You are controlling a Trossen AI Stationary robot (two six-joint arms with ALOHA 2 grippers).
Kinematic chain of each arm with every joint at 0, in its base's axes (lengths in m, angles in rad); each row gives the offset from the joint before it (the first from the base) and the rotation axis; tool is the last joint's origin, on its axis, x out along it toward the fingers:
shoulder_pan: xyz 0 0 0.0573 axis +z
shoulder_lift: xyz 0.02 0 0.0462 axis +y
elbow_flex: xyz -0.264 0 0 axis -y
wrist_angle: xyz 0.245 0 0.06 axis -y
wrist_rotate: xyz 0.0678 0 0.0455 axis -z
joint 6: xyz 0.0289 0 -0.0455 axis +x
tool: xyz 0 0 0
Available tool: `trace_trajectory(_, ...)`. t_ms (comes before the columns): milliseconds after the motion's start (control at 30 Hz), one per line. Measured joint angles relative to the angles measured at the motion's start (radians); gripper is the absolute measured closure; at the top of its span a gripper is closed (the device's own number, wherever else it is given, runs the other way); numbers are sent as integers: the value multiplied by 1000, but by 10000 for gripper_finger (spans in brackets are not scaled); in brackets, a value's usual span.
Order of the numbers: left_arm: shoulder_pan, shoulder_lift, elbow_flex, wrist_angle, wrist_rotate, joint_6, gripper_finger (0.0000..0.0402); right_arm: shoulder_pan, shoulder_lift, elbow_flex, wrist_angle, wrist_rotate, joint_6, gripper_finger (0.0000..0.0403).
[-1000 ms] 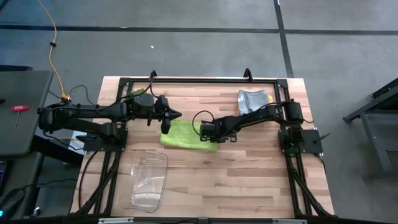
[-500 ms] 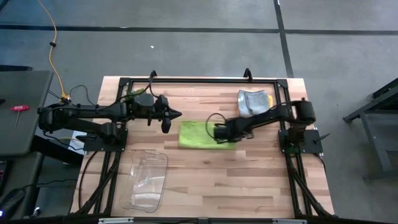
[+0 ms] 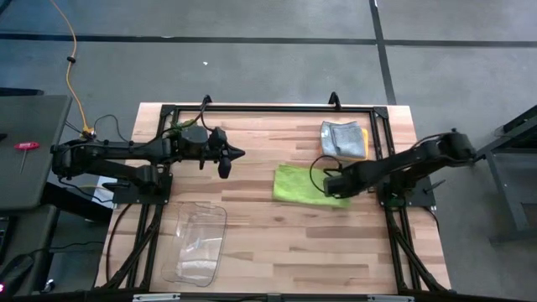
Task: Fold microfiber towels
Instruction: Fold the green towel
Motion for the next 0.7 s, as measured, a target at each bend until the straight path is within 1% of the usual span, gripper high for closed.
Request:
trace_trajectory(133,0,0,0,0,-27,-2,401,4,-22,58,45,53,-21,403)
trace_trajectory(267,0,0,0,1,-30,0,401,2,15,118,175,100,-69,403)
trace_trajectory(500,0,0,0,-2,-53,24,401,2,160,196,405,150,-79,403)
trace_trajectory(700,0,0,0,-17,-53,25,401,-17,270,260,524,176,-97,403)
